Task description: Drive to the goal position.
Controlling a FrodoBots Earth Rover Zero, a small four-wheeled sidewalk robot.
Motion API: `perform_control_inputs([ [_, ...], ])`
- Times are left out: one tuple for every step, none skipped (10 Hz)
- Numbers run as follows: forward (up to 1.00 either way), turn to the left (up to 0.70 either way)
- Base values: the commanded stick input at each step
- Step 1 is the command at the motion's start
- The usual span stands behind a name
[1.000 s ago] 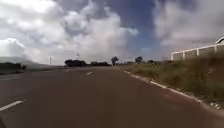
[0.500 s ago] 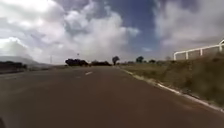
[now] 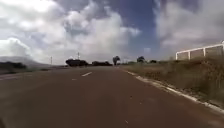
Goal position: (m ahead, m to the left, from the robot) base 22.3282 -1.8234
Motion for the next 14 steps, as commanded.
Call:
perform_control_inputs([
  [1.00, 0.00],
  [0.00, 0.00],
  [0.00, 0.00],
  [0.01, 0.00],
  [0.06, 0.00],
  [1.00, 0.00],
  [1.00, 0.00],
  [1.00, 0.00],
  [1.00, 0.00],
  [1.00, 0.00],
  [1.00, 0.00],
  [1.00, 0.00],
  [1.00, 0.00],
  [1.00, 0.00],
])
